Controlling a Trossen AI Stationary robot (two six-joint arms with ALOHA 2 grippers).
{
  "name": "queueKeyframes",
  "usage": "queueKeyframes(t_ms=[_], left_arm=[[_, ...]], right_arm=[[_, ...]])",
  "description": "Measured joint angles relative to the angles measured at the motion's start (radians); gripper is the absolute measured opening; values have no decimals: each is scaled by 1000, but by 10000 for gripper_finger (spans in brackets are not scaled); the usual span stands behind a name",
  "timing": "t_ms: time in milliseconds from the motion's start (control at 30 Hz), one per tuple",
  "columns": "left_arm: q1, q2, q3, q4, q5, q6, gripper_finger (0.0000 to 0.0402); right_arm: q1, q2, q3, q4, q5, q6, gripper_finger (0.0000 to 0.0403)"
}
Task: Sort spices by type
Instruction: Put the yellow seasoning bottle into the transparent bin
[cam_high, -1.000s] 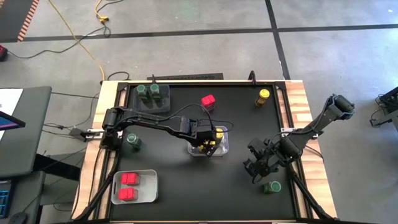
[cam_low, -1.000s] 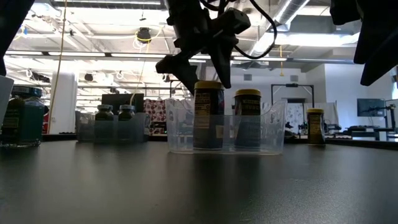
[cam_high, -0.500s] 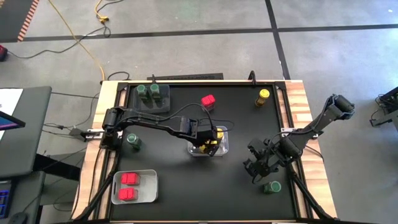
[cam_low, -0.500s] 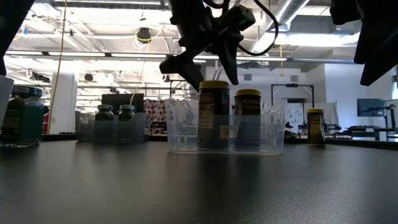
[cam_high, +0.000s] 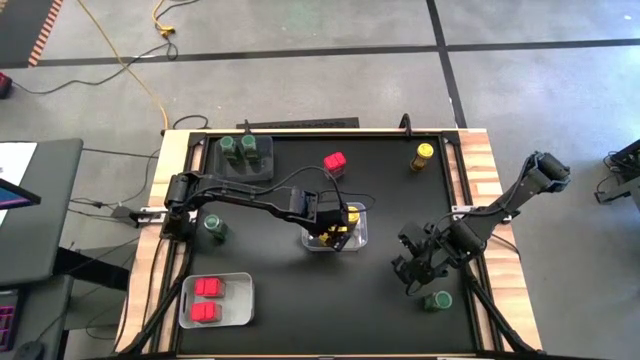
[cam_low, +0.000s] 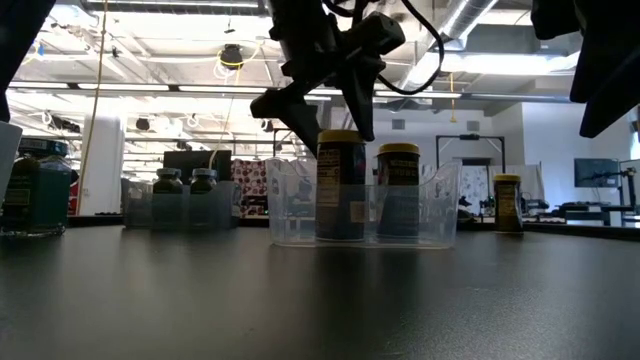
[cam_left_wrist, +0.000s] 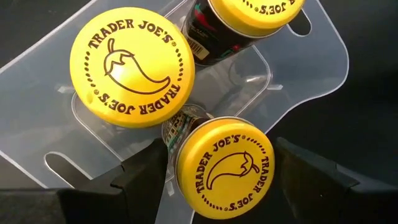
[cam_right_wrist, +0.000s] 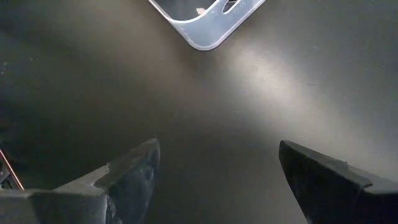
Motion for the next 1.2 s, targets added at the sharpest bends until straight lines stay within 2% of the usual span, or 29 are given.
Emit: queueKeyframes(t_ms=[200, 533, 1200], left_arm=[[0, 0, 0, -1, -1, 1, 281], [0, 0, 0, 1, -2, 24, 329], [22, 0, 0, -7, 30, 1, 328]], right_arm=[[0, 0, 0, 0, 0, 0, 356], [0, 0, 0, 0, 0, 0, 356], [0, 0, 0, 0, 0, 4, 356]])
